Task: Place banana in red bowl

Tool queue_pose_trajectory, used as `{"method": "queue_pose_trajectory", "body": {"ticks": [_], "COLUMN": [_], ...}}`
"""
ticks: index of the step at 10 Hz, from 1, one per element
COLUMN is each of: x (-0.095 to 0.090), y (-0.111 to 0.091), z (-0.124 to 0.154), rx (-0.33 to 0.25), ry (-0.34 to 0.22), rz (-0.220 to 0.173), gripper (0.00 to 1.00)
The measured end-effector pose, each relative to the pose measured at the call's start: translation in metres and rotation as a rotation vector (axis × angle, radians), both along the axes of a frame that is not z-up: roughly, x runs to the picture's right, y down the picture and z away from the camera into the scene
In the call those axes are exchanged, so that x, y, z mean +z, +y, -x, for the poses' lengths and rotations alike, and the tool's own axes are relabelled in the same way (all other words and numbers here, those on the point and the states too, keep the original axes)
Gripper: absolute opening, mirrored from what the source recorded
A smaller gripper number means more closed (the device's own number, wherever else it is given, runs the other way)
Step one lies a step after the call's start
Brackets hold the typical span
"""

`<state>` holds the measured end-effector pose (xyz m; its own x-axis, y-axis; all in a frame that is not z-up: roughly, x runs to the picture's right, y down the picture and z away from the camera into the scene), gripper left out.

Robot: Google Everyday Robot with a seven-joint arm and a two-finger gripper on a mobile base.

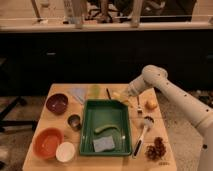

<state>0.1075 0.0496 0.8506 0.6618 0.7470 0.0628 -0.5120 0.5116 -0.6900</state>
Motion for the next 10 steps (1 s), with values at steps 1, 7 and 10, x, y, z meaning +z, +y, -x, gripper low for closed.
{"method": "queue_pose_trajectory", "body": {"ticks": [1, 7, 10], "x": [0.000, -0.023, -0.046], "y": [0.000, 0.008, 0.023], "z": [0.000, 0.032, 0.065], "rx": [0.000, -0.059, -0.118], "ry": [0.000, -0.065, -0.128], "rz": [0.000, -0.038, -0.058], "gripper": [0.00, 0.00, 0.00]}}
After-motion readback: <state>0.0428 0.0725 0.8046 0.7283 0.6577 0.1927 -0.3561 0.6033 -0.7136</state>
